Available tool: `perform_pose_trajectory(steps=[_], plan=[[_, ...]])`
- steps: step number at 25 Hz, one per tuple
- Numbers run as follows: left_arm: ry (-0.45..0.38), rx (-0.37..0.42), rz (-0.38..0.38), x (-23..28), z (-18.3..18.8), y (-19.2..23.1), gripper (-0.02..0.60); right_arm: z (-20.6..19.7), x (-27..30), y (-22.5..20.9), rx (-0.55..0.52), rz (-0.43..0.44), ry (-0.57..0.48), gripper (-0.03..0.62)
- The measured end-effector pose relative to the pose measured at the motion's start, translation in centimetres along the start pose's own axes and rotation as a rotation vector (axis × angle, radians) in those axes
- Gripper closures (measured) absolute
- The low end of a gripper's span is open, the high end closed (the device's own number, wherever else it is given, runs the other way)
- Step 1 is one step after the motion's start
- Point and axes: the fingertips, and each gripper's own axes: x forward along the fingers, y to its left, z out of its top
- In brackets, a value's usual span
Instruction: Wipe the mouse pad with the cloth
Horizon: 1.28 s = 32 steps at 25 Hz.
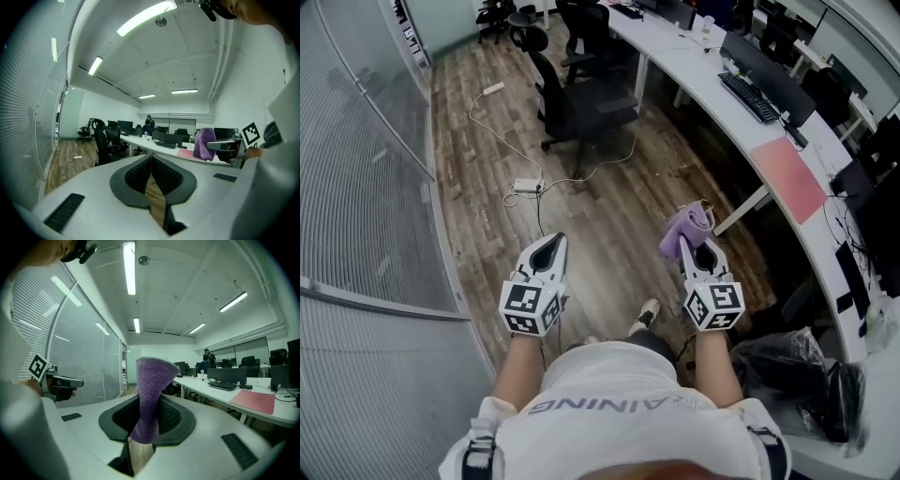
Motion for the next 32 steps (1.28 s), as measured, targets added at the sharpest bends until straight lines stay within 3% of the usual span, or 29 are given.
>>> perform_pose_trajectory(steps=[7, 16, 25, 32], plan=[[0.005, 0.031, -0.021, 5.8, 1.8, -1.2, 0.549, 0.2, 2.2, -5.0, 0.037, -0.031, 0.014, 0.494], [0.016, 0.067, -0.094, 15.9, 4.2, -5.7, 0.549, 1.8, 4.4, -14.7, 0.060, -0.080, -0.013, 0.493], [0.016, 0.075, -0.142, 26.4, 6.1, -12.4, 0.549, 2.8, 4.8, -26.6, 0.089, -0.126, -0.037, 0.493], [0.051, 0.103, -0.219, 32.8, 5.2, -18.6, 0.549, 0.6, 3.5, -34.5, 0.143, -0.185, -0.028, 0.493]])
